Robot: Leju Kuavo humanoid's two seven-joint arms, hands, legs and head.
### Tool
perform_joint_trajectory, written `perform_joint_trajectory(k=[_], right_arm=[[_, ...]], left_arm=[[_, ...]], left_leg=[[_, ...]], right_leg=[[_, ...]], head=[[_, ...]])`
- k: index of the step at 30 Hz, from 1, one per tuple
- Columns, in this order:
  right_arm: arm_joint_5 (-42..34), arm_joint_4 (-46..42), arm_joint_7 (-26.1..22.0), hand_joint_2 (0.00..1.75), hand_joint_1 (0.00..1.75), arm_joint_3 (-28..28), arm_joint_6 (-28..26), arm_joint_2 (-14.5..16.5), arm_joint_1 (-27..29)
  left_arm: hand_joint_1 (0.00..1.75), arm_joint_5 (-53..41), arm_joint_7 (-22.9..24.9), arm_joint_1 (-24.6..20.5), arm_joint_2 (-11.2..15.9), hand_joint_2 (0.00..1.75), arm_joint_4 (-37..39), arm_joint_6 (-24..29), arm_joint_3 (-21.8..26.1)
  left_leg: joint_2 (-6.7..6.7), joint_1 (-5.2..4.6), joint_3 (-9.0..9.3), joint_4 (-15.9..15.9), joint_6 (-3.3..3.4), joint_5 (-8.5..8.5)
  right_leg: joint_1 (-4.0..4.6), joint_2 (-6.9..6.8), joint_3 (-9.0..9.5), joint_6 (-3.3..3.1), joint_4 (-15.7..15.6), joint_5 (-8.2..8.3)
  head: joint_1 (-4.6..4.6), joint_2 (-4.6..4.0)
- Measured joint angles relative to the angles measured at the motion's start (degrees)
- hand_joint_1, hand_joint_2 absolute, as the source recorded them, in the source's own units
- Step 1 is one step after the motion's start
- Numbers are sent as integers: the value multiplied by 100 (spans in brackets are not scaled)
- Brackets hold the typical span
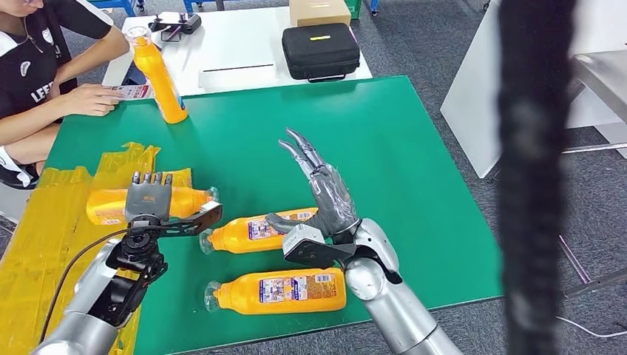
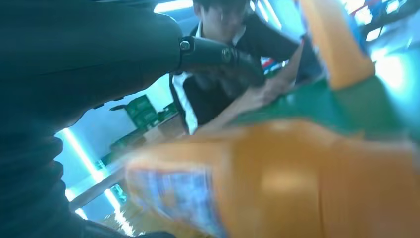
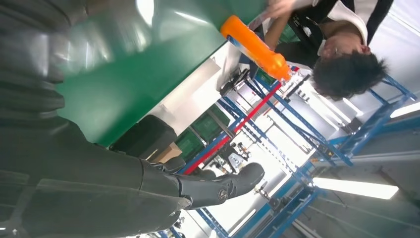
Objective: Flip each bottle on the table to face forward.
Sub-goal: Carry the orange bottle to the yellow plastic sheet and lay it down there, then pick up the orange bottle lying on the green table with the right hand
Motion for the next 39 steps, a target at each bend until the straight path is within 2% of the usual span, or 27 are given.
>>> perform_joint_trajectory(k=[4,7,12,18,20,22,25,28,32,39], right_arm=[[165,20,130,175,0,-1,107,14,-21],[341,26,244,175,0,-3,144,13,-19],[777,56,561,175,0,-33,224,-11,-18],[1054,134,744,175,0,-58,271,-48,-20],[1468,186,1001,175,0,-60,363,-63,-25],[2030,322,1337,175,0,-58,528,-85,-48],[2710,684,1735,175,0,-46,775,-119,-155],[3047,1113,1877,175,0,17,1022,-138,-347],[3219,1790,1874,175,0,200,1352,-132,-636],[3084,2744,1597,175,0,386,1400,13,-990]], left_arm=[[0,-1,56,-7,-98,0,201,139,183],[0,65,-45,68,-237,0,150,524,508],[0,981,-932,345,-587,0,-443,1560,1338],[0,1622,-1461,566,-786,0,-1021,1744,1831],[0,2598,-2116,670,-836,87,-1221,1795,1909],[0,4100,-2951,830,-888,175,-1580,1713,1945],[0,5773,-3697,1061,-962,175,-2212,1512,1947],[0,6515,-3904,1195,-1000,175,-2704,1355,1925],[0,6825,-3990,1244,-1008,175,-3018,1313,1880],[0,6857,-4118,1269,-1016,175,-3133,1480,1787]], left_leg=[[-1,1,-1,0,0,0],[-2,0,-1,0,0,0],[-2,-2,-3,0,0,0],[-3,-1,-4,0,0,-1],[-3,0,-4,0,0,-1],[-1,1,-4,-1,0,-1],[0,1,-5,0,0,-1],[-4,1,-5,0,0,-1],[-5,0,-5,0,0,0],[-5,1,-5,0,-1,1]], right_leg=[[0,0,1,0,0,0],[-1,0,1,0,0,0],[-3,0,0,0,0,0],[-2,-1,-2,0,-1,0],[-1,-1,-1,0,-1,0],[0,0,-1,0,0,0],[0,0,-2,0,0,0],[-1,-1,-1,0,0,0],[0,-1,-1,0,0,0],[0,-1,-1,0,0,1]], head=[[1,0],[1,0],[2,0],[1,0],[0,0],[0,0],[1,0],[1,0],[1,0],[1,0]])
